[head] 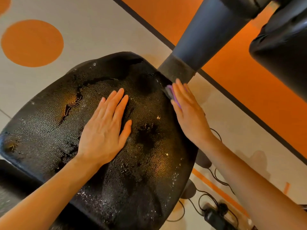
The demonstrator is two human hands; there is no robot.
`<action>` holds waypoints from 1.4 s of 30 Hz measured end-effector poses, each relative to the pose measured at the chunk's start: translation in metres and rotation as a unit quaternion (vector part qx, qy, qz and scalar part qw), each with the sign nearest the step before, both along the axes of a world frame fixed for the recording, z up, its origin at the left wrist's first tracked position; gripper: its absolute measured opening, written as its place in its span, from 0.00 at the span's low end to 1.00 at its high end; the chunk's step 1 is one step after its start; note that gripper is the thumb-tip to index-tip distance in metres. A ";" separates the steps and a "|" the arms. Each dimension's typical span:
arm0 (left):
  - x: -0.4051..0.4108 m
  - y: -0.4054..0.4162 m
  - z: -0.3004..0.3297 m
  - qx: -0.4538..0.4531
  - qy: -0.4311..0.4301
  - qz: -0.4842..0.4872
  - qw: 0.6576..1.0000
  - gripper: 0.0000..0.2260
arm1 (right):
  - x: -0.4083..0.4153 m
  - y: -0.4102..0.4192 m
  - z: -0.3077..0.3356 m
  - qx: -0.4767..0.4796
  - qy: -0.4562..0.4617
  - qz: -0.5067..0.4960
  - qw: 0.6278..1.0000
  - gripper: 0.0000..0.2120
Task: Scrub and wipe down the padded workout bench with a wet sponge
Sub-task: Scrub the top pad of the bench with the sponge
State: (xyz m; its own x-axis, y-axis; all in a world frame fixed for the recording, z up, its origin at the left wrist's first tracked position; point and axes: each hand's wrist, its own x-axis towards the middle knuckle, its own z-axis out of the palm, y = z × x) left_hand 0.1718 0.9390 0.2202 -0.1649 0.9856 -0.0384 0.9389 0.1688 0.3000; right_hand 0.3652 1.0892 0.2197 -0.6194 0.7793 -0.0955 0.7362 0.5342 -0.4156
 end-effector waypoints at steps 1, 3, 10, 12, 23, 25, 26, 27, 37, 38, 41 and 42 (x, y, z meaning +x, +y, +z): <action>0.000 0.000 0.000 0.000 -0.003 0.001 1.000 0.28 | 0.023 -0.018 0.007 0.014 -0.022 0.000 1.000 0.23; 0.000 -0.001 0.001 0.004 -0.008 0.005 1.000 0.28 | 0.034 -0.028 0.008 0.030 -0.039 -0.026 0.998 0.24; 0.001 0.000 0.000 0.005 0.003 0.006 1.000 0.28 | -0.063 0.034 0.000 -0.033 0.049 0.004 0.998 0.23; 0.000 0.000 0.001 0.004 0.002 0.003 1.000 0.28 | -0.010 0.007 0.008 -0.030 0.016 0.021 0.999 0.23; 0.002 -0.001 -0.003 0.003 0.007 0.005 1.000 0.28 | -0.016 0.003 -0.007 0.018 0.015 0.053 0.998 0.22; 0.001 -0.002 -0.002 0.005 0.006 0.007 1.000 0.28 | 0.027 -0.033 0.001 0.026 -0.004 0.045 0.999 0.23; 0.001 -0.002 -0.001 0.006 0.005 0.009 1.000 0.28 | 0.031 -0.040 0.000 0.024 -0.010 0.027 0.999 0.24; 0.001 -0.001 -0.001 0.006 0.006 0.009 1.000 0.28 | 0.016 -0.035 0.000 0.016 0.009 0.003 1.000 0.24; 0.001 -0.002 -0.001 0.012 0.008 0.007 1.000 0.28 | 0.016 -0.040 0.001 0.003 0.041 0.062 0.997 0.22; 0.001 -0.002 -0.001 0.013 0.006 0.008 1.000 0.28 | 0.009 -0.037 -0.001 0.009 0.045 0.049 0.998 0.21; 0.003 -0.003 -0.002 0.011 0.011 0.007 1.000 0.28 | -0.070 -0.002 -0.007 0.021 0.064 0.016 0.998 0.20; 0.003 -0.003 -0.002 0.011 0.012 0.009 1.000 0.28 | -0.089 0.008 -0.007 0.033 0.061 0.023 0.997 0.19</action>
